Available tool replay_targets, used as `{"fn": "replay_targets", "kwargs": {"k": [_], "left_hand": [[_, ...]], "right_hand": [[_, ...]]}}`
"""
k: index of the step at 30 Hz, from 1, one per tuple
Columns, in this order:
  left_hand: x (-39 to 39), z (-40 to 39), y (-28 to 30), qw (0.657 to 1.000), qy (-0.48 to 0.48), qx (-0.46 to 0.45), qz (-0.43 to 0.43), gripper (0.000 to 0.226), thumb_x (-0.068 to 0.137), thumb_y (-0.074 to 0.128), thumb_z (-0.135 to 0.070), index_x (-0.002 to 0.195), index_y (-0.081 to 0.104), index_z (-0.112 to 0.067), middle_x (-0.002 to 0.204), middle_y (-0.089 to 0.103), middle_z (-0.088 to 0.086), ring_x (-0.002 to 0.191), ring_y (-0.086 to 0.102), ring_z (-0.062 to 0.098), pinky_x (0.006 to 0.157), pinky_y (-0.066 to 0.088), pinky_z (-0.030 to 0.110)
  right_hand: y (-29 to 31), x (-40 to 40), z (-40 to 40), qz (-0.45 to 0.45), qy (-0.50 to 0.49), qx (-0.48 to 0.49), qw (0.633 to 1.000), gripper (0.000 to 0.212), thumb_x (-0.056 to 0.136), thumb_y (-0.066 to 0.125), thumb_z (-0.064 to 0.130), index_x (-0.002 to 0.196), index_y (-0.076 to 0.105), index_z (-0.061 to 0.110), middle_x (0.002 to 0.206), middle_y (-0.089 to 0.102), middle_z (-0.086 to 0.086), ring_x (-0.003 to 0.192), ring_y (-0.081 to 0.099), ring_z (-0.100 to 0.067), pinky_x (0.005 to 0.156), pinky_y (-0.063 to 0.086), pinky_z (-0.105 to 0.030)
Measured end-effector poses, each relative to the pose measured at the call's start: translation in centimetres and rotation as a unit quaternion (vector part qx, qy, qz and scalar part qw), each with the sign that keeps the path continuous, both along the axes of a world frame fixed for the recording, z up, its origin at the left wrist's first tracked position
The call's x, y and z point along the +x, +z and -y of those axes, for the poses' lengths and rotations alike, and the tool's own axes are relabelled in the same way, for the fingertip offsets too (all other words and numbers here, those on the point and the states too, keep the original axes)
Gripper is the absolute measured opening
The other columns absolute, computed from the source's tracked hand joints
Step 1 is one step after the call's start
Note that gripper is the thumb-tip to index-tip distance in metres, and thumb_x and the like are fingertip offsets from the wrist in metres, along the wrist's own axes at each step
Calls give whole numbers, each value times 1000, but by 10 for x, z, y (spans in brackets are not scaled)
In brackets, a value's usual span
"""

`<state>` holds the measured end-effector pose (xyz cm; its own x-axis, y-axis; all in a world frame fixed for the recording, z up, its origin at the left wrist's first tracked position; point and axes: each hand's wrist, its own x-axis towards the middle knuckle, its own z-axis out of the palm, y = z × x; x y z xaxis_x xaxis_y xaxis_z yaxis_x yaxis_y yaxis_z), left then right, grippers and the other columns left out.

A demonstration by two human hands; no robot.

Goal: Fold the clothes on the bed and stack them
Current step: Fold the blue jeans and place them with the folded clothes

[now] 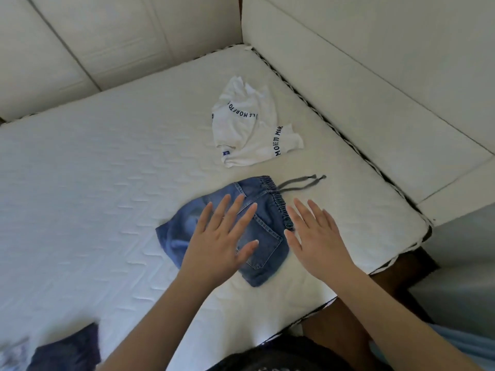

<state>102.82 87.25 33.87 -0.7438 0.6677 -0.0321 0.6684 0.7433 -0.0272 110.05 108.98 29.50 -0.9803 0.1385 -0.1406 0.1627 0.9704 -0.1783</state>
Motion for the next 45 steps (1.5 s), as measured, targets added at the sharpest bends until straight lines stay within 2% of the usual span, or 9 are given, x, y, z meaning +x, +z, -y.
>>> {"fn": "replay_targets", "kwargs": {"k": [8, 16, 21, 26, 29, 33, 39, 42, 45], "left_hand": [[-15, 22, -40, 1000, 12, -11, 6, 67, 98, 30, -62, 155, 21, -30, 163, 14, 1, 151, 7, 25, 120, 4, 46], [-29, 16, -66, 998, 9, -23, 51, 69, 96, 9, -65, 156, 2, -32, 164, -2, -2, 150, -10, 22, 118, -17, 41], [-47, -6, -87, 996, 3, -52, 73, 70, 92, -5, -62, 154, -12, -29, 163, -12, -1, 147, -21, 22, 119, -16, 41], [-71, -33, -121, 993, 24, -49, 106, 68, 97, 12, -58, 156, 16, -25, 163, 13, 3, 150, 5, 27, 122, 5, 45], [-88, -48, -153, 988, 40, -69, 134, 69, 96, 8, -59, 157, 7, -27, 164, 6, 1, 151, -2, 25, 123, 4, 46], [-115, -66, -189, 981, 58, -108, 153, 71, 93, 3, -64, 152, -18, -32, 164, -14, -2, 148, -21, 22, 121, -10, 43], [-150, -92, -214, 982, 82, -79, 147, 73, 93, 11, -66, 149, -23, -35, 163, -16, -4, 146, -25, 19, 113, -25, 36], [-158, -100, -221, 982, 86, -78, 149, 74, 95, 18, -64, 147, -27, -35, 163, -15, -3, 143, -30, 19, 112, -26, 37], [-160, -104, -227, 980, 103, -68, 158, 71, 97, 17, -60, 149, -23, -34, 164, -14, -3, 145, -27, 19, 110, -29, 35]], "right_hand": [[-25, -29, 29, 17, 14, 36, 999, 59, 103, 22, 47, 157, 13, 25, 164, 11, 2, 151, 5, -23, 121, 4, -43], [-49, -31, 27, 40, 1, 39, 998, 60, 102, 19, 48, 157, 12, 25, 164, 13, 2, 151, 7, -22, 121, 6, -43], [-78, -48, 5, 77, 4, 23, 997, 60, 102, 15, 49, 157, 6, 26, 165, 6, 2, 151, 2, -22, 121, 4, -43], [-129, -85, -24, 107, 14, 1, 994, 60, 102, 19, 48, 157, 8, 24, 164, 10, 1, 150, 9, -22, 120, 9, -43], [-169, -112, -41, 126, 10, -10, 992, 61, 102, 24, 48, 156, 12, 23, 163, 15, 0, 149, 15, -23, 120, 13, -43], [-216, -148, -66, 164, 0, -51, 985, 63, 101, 30, 47, 156, 15, 20, 161, 21, -4, 146, 23, -25, 117, 20, -42], [-266, -197, -88, 218, -22, -107, 970, 72, 98, 45, 43, 155, 12, 13, 156, 29, -12, 140, 33, -30, 112, 28, -42], [-284, -223, -89, 259, -84, -192, 943, 72, 97, 48, 42, 154, 14, 14, 153, 33, -13, 136, 38, -33, 110, 32, -43], [-303, -234, -94, 272, -170, -300, 898, 66, 95, 56, 36, 150, 28, 16, 145, 45, -15, 129, 47, -36, 107, 39, -42]]}}
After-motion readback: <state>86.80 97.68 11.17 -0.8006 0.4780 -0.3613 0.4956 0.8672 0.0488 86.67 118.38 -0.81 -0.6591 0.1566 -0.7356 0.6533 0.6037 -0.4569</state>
